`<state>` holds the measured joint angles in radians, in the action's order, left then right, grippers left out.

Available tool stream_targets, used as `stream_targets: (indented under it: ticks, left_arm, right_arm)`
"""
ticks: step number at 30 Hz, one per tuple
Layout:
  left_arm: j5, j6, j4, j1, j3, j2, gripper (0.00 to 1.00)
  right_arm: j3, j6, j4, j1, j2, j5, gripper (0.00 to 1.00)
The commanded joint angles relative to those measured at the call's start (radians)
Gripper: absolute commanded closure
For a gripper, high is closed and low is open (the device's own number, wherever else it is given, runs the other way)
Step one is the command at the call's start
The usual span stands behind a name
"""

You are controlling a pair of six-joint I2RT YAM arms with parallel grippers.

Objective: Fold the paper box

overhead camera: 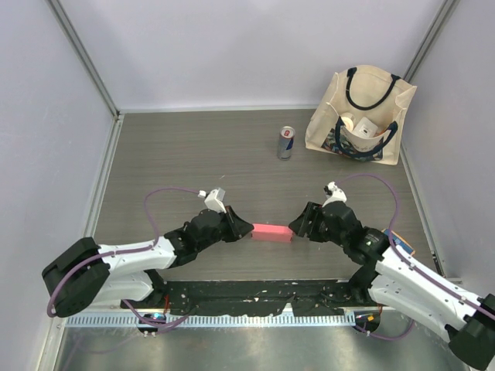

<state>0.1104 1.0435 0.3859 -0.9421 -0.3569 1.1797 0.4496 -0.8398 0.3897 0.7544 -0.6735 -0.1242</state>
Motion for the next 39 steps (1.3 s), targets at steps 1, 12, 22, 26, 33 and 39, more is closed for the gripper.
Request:
stream_targets:
  ticks: [1,12,22,26,33,39]
  left_arm:
    - [0.003,-0.039,-0.157,0.002,0.027,0.006,0.93]
    - [-0.011,-0.036,-0.122,0.0,0.039,0.037,0.94]
    - [-0.008,-0.03,-0.117,0.002,0.05,0.034,0.94]
    - [0.001,-0.02,-0.13,0.0,0.071,0.015,0.94]
    - [0.003,0.021,-0.186,0.0,0.127,-0.075,0.95]
    - [0.081,0.042,-0.378,0.002,0.144,-0.271,0.95]
  right_arm:
    - [0.002,0.123,-0.046,-0.102,-0.043,0.245,0.43]
    - [-0.111,0.084,-0.17,-0.135,0.032,0.33,0.47]
    - [-0.199,0.047,-0.212,-0.135,-0.001,0.356,0.6]
    - [-0.232,0.045,-0.227,-0.135,-0.04,0.374,0.7]
    - [-0.246,0.065,-0.294,-0.08,-0.031,0.376,0.85]
    - [-0.148,0.128,-0.379,0.139,-0.184,0.157,0.85]
